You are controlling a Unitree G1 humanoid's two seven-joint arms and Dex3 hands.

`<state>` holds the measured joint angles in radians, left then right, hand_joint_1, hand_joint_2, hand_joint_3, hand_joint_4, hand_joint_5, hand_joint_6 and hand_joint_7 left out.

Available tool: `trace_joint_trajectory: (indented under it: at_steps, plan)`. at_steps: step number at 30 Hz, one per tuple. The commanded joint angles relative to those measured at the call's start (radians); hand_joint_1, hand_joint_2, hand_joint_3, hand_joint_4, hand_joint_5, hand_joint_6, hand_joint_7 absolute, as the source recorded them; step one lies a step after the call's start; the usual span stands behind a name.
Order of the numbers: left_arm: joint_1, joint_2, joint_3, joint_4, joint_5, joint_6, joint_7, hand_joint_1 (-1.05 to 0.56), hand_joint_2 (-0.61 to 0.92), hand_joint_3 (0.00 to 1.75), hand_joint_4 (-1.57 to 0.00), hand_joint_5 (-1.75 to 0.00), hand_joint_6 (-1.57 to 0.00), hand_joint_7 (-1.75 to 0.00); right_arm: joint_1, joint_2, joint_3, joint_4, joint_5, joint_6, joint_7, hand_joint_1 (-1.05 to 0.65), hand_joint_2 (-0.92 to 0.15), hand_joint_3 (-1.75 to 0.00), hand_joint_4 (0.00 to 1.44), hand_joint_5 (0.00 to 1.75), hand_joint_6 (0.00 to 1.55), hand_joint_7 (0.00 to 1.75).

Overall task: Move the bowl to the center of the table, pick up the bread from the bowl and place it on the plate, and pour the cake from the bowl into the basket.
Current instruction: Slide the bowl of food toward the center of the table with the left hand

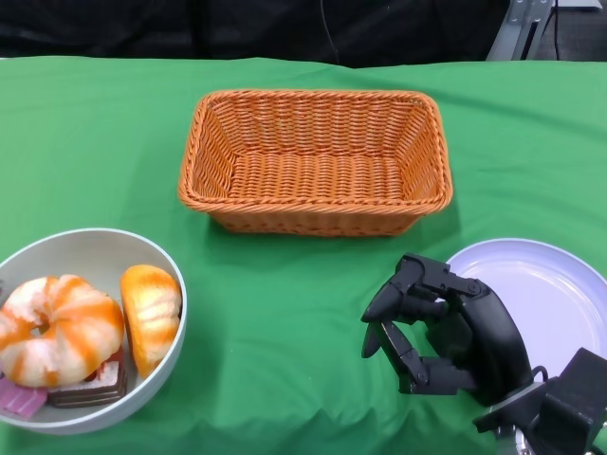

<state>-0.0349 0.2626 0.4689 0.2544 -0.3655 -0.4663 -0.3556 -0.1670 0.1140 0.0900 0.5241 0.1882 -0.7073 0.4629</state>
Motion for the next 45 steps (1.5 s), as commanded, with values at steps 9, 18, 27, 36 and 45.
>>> trace_joint_trajectory:
  at_steps: [9,18,27,36,45]
  plan:
    - [-0.06,0.042,0.074,0.158,-0.023,0.0,0.067,-0.2,0.83,0.41,-0.66,-1.04,-0.77,-0.62,-0.009,-0.007,-0.012,0.001,-0.007,-0.016,-0.015,-0.08,-0.51,-1.12,0.8,1.5,0.75,1.3]
    - [-0.103,0.084,0.082,0.376,-0.03,-0.012,0.012,-0.49,0.92,0.19,-0.45,-0.24,-0.52,-0.02,-0.012,-0.006,-0.011,0.008,0.002,-0.017,-0.009,-0.07,-0.5,-1.14,0.8,1.51,0.74,1.31]
    - [-0.135,0.132,0.05,0.527,0.013,-0.008,-0.018,-0.53,0.92,0.33,-0.24,-0.08,-0.26,0.0,-0.012,-0.002,-0.01,0.01,0.011,-0.017,-0.003,-0.08,-0.49,-1.15,0.8,1.5,0.75,1.3]
    - [-0.142,0.137,0.03,0.549,0.006,0.107,-0.024,-0.59,0.92,0.33,-0.19,-0.04,-0.18,0.0,-0.016,-0.001,-0.013,0.019,0.007,-0.025,-0.003,-0.08,-0.5,-1.14,0.81,1.49,0.75,1.29]
    - [-0.129,0.123,0.005,0.534,0.016,0.179,-0.007,-0.55,0.92,0.36,-0.17,-0.02,-0.15,0.0,-0.009,-0.003,-0.013,0.008,0.003,-0.022,-0.011,-0.09,-0.49,-1.13,0.81,1.49,0.76,1.28]
